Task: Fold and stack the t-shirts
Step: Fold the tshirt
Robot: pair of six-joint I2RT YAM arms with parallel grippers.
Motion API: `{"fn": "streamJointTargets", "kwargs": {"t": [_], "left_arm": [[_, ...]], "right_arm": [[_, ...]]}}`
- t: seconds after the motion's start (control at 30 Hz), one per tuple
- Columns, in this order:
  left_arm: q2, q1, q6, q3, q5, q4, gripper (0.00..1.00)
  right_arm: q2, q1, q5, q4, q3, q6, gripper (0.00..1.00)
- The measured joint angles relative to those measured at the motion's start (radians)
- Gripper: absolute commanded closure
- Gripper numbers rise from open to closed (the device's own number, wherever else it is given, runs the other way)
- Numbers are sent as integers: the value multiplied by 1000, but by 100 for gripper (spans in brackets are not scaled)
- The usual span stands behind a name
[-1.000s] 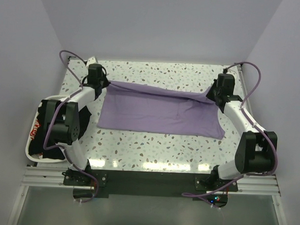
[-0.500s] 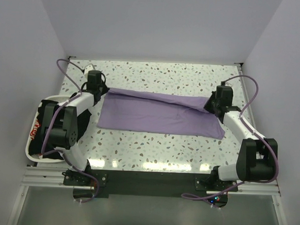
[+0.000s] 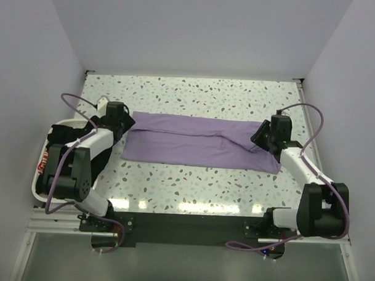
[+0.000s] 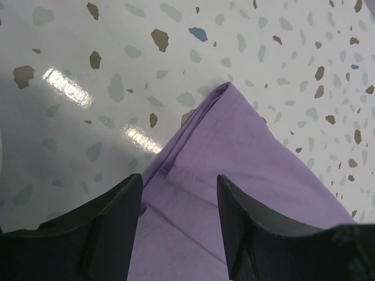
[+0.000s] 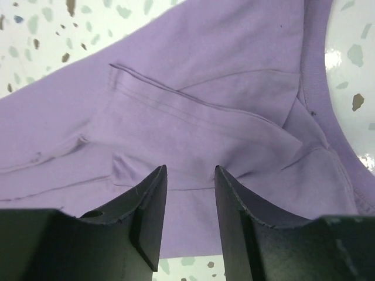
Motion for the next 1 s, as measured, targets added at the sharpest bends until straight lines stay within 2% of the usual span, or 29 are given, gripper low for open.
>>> {"fn": "streamJointTargets", "kwargs": {"t": [0.17, 0.4, 0.73, 1.0], "left_arm": [[0, -26, -13, 57, -31, -51, 41], [115, -129, -68, 209, -98, -155, 41], [217, -159, -160, 247, -164, -311, 43], [219, -160, -179, 258, -180, -325, 45]], "right_arm": [[-58, 4, -2, -19, 21, -21, 52], [21, 34, -3, -23, 100, -37, 52], [50, 60, -1, -37, 120, -43, 51], [28, 60, 18, -47, 68, -42, 40]]}}
